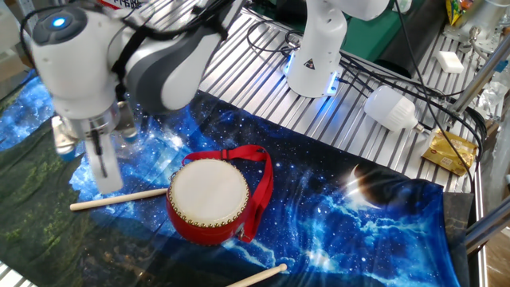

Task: Play the drum

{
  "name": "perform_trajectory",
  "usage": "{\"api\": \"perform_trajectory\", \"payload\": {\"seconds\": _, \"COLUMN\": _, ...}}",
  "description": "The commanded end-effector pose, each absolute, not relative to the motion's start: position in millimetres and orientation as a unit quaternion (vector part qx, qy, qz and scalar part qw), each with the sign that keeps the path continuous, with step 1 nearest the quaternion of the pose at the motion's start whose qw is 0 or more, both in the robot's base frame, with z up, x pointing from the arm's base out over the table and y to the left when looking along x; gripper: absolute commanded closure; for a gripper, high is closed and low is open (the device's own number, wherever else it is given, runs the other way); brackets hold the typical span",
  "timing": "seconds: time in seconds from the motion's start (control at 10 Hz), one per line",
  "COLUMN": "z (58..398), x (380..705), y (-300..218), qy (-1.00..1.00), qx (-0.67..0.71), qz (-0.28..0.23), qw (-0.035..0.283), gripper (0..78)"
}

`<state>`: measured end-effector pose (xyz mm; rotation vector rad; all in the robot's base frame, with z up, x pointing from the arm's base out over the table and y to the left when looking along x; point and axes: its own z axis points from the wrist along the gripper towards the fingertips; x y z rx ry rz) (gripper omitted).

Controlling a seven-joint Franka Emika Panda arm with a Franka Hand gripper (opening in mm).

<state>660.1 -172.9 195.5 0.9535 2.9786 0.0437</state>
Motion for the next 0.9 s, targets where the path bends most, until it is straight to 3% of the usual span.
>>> {"api": "perform_trajectory", "payload": {"seconds": 0.1, "z": 184, "x": 667, "y": -186, "qy": 0.947, "qx": 0.322, "qz": 0.014, "qw": 0.009, "gripper": 77.6}}
{"api": "perform_trajectory", "payload": {"seconds": 0.9, "z": 144, "x": 668, "y": -197, "qy": 0.938, "qx": 0.347, "qz": 0.008, "qw": 0.014, "gripper": 77.6}}
